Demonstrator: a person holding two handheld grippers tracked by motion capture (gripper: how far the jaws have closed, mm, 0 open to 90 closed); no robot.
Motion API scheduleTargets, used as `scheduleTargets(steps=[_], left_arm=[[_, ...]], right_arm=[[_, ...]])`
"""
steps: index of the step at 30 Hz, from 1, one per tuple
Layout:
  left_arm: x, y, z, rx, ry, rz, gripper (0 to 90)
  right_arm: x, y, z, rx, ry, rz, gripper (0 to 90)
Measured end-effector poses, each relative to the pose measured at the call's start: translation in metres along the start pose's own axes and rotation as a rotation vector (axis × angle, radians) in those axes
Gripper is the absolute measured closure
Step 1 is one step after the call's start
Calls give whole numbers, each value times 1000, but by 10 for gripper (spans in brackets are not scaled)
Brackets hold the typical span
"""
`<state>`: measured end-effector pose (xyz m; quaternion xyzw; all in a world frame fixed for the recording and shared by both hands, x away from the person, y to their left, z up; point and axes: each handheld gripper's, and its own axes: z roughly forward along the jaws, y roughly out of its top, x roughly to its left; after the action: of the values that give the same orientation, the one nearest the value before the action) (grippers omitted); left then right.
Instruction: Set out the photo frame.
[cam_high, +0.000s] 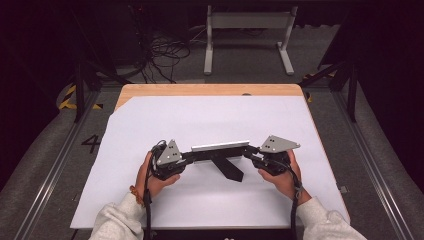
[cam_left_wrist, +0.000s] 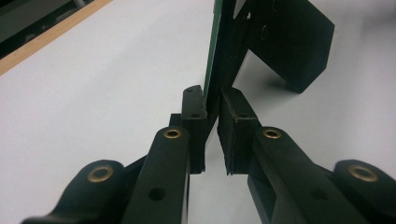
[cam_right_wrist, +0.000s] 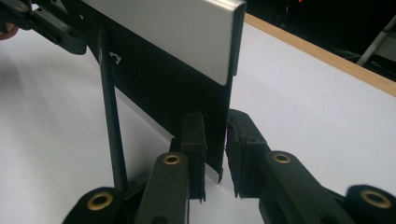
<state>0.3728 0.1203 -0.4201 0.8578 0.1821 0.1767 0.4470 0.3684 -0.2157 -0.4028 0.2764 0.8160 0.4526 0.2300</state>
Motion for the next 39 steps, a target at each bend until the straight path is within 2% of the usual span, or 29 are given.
scheduleTargets(steps=[20,31,34,39], left_arm=[[-9,1,-4,11,-25,23,839],[-9,1,-3,1,-26,2,844],[-14,4,-2,17,-34,39,844],[-18,5,0,15,-38,46,844]], right_arm=[[-10,2,11,-5,1,40,777],[-15,5,17,-4,-1,55,778],[-16,5,20,0,-7,57,778],[-19,5,23,3,-5,66,779]])
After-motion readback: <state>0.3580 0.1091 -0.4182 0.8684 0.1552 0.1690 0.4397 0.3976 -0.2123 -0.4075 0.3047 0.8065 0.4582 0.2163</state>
